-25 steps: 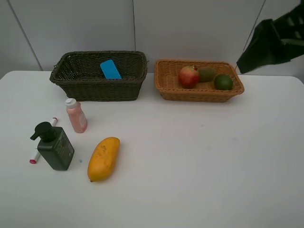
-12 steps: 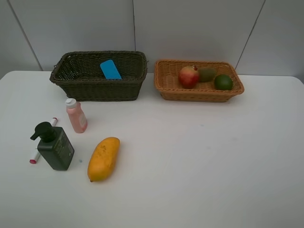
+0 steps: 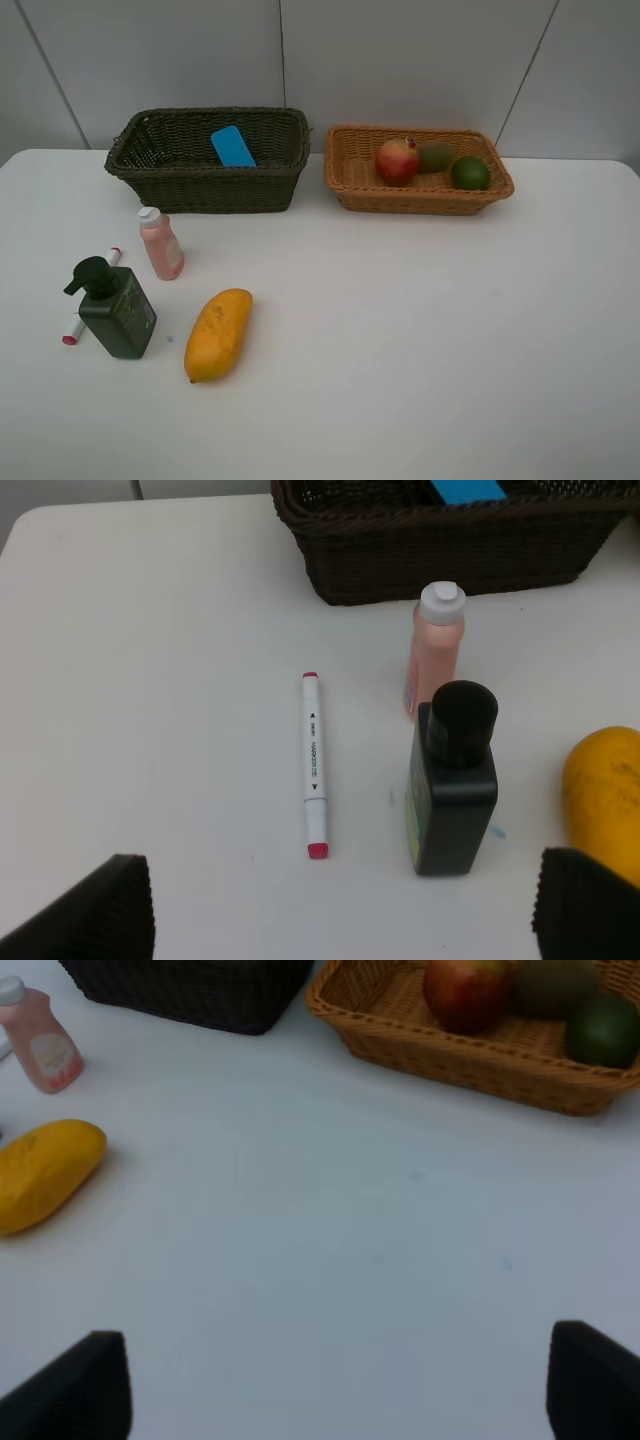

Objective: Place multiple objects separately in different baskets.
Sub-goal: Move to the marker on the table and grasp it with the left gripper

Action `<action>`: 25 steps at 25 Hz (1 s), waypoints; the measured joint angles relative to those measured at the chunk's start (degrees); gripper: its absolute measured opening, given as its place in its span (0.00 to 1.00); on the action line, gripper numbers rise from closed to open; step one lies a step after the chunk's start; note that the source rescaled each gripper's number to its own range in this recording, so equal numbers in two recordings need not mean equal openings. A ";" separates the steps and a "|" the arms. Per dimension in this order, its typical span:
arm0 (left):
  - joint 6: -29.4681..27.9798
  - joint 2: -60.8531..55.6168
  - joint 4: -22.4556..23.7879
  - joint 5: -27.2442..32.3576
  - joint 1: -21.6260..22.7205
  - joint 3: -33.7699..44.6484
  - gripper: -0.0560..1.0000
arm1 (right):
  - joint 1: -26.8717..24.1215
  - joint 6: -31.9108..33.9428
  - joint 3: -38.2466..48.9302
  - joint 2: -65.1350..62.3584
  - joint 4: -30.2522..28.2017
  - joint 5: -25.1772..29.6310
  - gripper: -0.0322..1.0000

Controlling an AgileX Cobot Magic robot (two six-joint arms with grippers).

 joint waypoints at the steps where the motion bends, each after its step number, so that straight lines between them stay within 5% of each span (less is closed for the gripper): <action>1: 0.00 0.00 0.00 0.00 0.00 0.00 1.00 | 0.00 -0.15 0.25 -0.72 -0.11 -0.07 1.00; 11: 0.00 0.00 0.00 0.00 0.00 0.00 1.00 | -2.15 0.17 0.34 -5.25 -1.90 -0.40 1.00; 18: 0.00 0.00 0.00 0.00 0.00 0.00 1.00 | -14.19 0.17 0.34 -5.25 -1.90 -0.40 1.00; 25: 0.00 0.00 0.00 0.00 0.00 0.00 1.00 | -20.20 0.17 0.34 -5.25 -1.90 -0.40 1.00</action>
